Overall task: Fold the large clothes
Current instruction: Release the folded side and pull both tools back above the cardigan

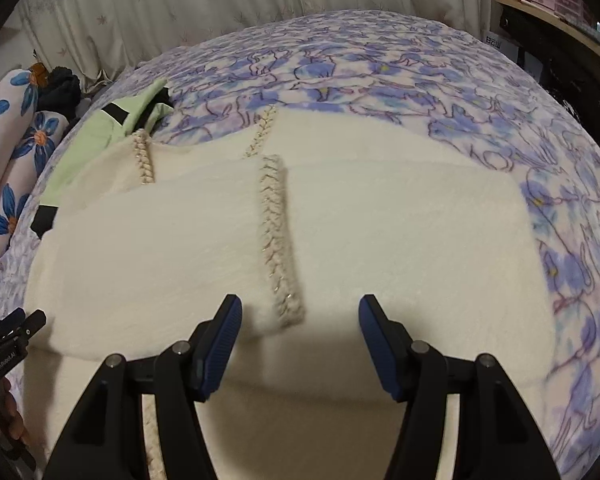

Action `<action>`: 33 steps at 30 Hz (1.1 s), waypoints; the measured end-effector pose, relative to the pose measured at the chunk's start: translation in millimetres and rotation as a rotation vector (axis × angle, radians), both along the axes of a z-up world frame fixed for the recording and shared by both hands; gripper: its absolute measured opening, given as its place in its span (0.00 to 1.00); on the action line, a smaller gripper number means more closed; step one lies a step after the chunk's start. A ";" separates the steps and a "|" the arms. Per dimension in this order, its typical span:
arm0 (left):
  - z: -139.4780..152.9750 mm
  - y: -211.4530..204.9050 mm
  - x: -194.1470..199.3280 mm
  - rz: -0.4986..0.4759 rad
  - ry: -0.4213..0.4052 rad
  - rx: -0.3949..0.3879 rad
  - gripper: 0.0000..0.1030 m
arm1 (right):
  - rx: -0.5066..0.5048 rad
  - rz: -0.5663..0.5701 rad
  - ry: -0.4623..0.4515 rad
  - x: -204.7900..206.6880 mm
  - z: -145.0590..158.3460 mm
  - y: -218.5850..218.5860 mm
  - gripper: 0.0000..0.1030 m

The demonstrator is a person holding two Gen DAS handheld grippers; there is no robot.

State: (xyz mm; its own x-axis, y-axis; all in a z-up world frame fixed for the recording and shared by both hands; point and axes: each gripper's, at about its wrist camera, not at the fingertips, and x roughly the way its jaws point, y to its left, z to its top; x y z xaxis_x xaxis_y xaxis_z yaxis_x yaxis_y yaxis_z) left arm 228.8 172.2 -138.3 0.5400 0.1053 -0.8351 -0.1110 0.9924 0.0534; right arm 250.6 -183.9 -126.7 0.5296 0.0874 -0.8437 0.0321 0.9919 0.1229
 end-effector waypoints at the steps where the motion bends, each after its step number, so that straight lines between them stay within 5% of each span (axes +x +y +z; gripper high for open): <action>1: 2.6 -1.2 -2.8 0.000 -0.001 -0.001 0.70 | 0.005 -0.001 -0.001 -2.6 2.5 0.0 0.58; 19: 80.1 -2.5 -97.4 -0.006 -0.089 -0.055 0.70 | 0.009 0.024 -0.167 -101.9 103.9 2.6 0.58; 33: 123.1 9.5 -195.0 0.006 -0.139 -0.011 0.71 | -0.141 0.071 -0.285 -200.9 143.5 9.8 0.58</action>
State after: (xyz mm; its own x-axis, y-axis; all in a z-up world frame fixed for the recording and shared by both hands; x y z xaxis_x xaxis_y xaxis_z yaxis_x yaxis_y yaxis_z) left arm 33.8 181.7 -15.2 0.6502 0.1005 -0.7531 -0.1227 0.9921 0.0265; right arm 49.7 -174.1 16.9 0.7430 0.0249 -0.6688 -0.0535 0.9983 -0.0222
